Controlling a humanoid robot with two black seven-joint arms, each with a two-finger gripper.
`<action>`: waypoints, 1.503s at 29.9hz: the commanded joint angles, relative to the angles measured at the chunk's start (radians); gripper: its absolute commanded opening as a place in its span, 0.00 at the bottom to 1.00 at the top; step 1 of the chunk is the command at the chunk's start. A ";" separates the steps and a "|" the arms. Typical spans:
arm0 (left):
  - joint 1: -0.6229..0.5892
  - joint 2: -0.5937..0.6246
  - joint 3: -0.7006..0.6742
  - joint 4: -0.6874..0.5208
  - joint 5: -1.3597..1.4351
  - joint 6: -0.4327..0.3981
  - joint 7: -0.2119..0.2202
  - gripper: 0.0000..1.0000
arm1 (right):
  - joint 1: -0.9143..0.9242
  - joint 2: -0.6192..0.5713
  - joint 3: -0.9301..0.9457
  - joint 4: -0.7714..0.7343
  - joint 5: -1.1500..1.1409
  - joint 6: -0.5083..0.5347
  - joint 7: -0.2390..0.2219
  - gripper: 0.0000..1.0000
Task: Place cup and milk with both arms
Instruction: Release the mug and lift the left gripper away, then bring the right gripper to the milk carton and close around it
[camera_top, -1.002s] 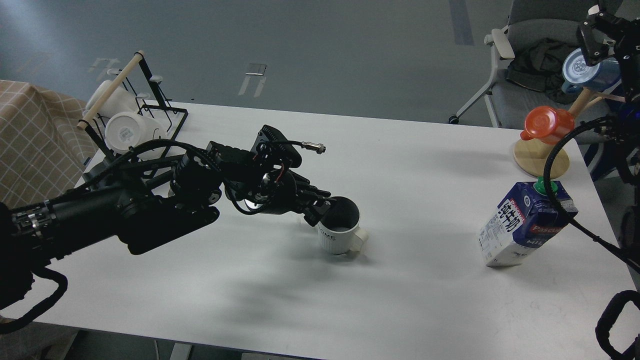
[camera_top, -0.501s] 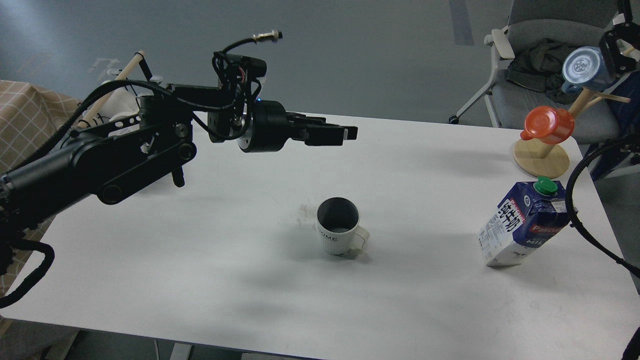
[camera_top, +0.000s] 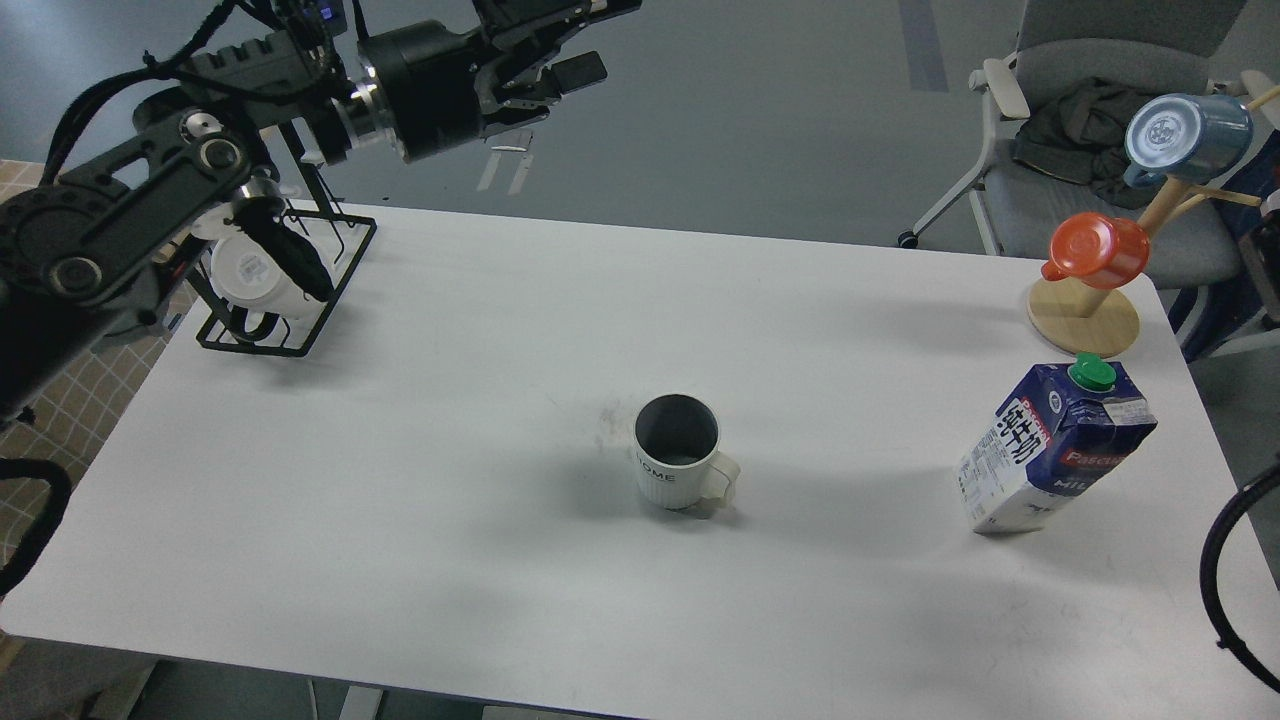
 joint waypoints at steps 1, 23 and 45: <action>0.003 0.061 -0.003 0.016 -0.111 0.000 0.001 0.98 | -0.152 0.008 0.016 0.016 0.008 0.000 0.005 1.00; 0.023 0.095 0.010 0.014 -0.141 0.000 0.001 0.98 | -0.491 0.196 -0.182 0.042 0.226 0.000 -0.071 1.00; 0.045 0.085 0.009 -0.001 -0.142 0.000 0.001 0.98 | -0.389 0.333 -0.188 0.028 0.143 0.000 -0.054 0.96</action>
